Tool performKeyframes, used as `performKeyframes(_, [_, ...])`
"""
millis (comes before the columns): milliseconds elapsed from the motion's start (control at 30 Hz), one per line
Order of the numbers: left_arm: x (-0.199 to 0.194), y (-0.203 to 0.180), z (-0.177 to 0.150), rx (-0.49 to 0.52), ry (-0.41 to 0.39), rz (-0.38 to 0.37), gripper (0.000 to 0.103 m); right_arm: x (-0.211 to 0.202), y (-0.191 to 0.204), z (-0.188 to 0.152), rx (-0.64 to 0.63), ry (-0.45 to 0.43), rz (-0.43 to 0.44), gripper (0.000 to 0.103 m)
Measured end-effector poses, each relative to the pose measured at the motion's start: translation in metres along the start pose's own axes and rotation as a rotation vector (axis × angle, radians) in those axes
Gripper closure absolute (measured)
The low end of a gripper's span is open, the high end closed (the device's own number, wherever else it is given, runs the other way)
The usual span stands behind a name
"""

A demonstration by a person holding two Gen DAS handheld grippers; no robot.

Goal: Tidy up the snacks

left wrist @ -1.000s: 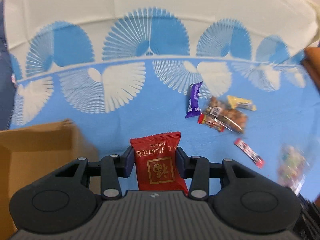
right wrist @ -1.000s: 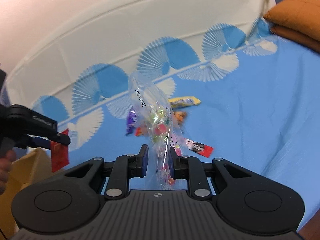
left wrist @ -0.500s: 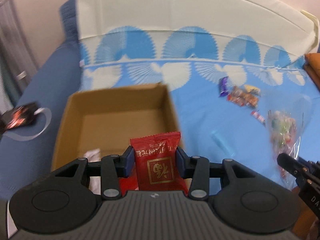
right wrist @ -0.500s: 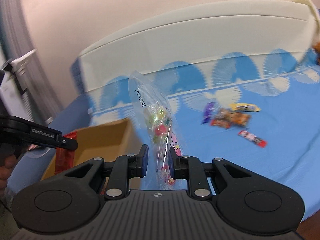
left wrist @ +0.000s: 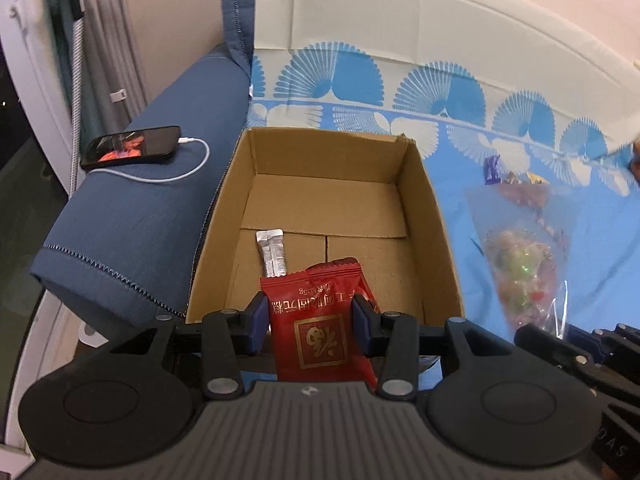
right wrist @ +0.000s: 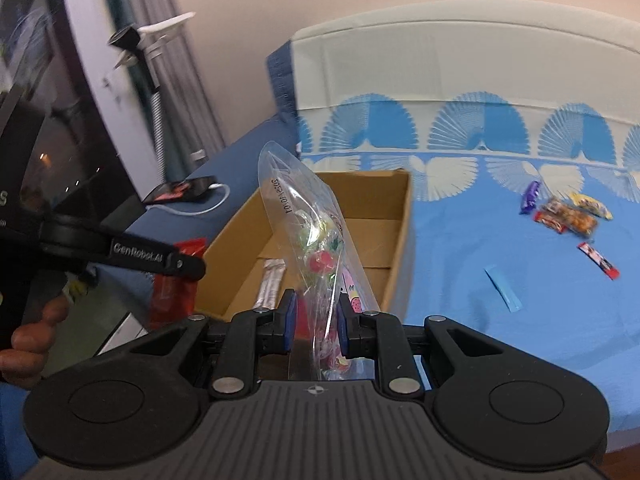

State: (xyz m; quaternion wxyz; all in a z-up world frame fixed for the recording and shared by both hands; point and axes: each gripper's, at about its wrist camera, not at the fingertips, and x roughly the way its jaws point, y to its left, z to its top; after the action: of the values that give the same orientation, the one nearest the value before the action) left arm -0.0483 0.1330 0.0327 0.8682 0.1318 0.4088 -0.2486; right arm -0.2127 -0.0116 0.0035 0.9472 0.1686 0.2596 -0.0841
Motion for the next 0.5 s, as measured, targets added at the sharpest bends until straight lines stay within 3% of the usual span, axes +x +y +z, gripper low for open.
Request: performKeyframes(500, [-0.023,0.011,-0.01,-0.026,-0.057,-0.05,0.055,-0.016,0.018,-0.001,-0.057,-0.03,-0.039,0.081])
